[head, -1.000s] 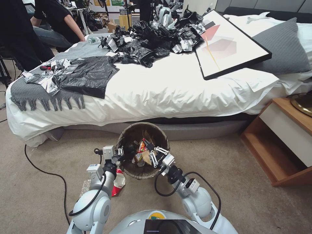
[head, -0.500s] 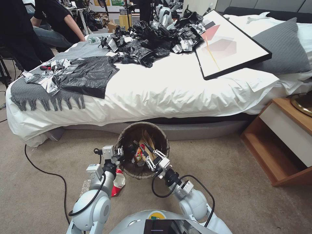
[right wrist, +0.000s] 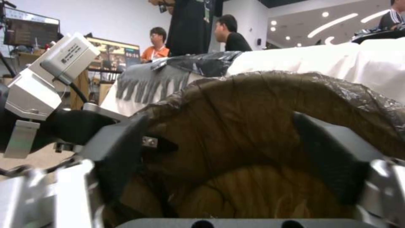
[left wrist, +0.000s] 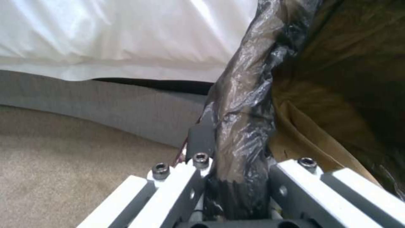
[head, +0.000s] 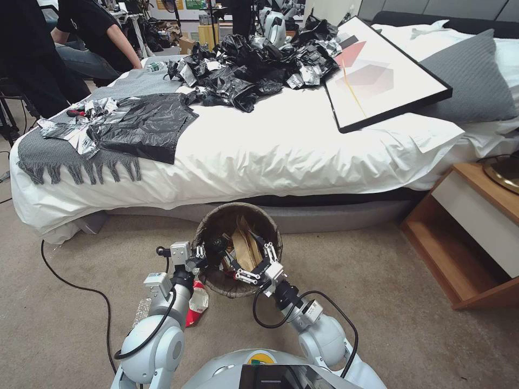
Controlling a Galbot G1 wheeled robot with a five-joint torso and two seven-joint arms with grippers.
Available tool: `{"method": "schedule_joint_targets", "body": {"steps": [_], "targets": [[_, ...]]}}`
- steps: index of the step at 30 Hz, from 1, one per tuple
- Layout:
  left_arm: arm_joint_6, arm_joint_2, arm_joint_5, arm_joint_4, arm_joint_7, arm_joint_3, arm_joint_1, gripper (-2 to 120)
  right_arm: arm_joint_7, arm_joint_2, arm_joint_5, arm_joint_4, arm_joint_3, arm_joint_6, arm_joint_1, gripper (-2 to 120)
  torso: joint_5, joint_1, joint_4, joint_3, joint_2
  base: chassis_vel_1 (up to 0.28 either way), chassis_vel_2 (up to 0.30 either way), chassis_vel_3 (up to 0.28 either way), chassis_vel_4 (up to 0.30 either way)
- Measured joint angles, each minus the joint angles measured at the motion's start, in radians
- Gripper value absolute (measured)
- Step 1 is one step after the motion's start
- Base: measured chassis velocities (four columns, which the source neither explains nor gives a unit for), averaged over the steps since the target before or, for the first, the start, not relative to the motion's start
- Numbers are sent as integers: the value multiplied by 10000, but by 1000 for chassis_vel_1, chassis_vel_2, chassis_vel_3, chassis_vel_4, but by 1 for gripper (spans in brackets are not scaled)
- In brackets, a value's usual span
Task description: Pick up the trash bin, then pick up the garbage from the floor and place it into the trash bin.
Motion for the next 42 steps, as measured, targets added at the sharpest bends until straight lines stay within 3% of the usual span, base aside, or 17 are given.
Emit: {"method": "schedule_joint_targets", "body": {"steps": [3,13,21,24,31,42], "targets": [[-6,1,0,1,7,-6,0,2,0,6,0,35,3,-4,10,98,0,0,0,0,0,0,0,0,0],[-47,27,0,2,18,-60,26,2,515,34,-93,905,283,-114,27,100,1,0,1,0,0,0,0,0,0],[-207,32,45,53,61,-92,26,2,2614,197,-1291,2500,688,-935,-602,100,0,0,1,0,0,0,0,0,0],[-294,40,76,76,60,-125,17,2,4220,367,-1881,3009,812,-1602,-1212,100,0,-1,-2,0,0,0,0,0,0],[-403,89,79,44,104,-280,34,2,5536,763,-2310,2737,1208,-1809,-1958,100,0,0,0,0,1,0,0,0,0],[-464,95,51,41,138,-309,29,2,5698,932,-2283,2220,1533,-1458,-2332,100,0,0,0,0,1,0,0,0,0]]}}
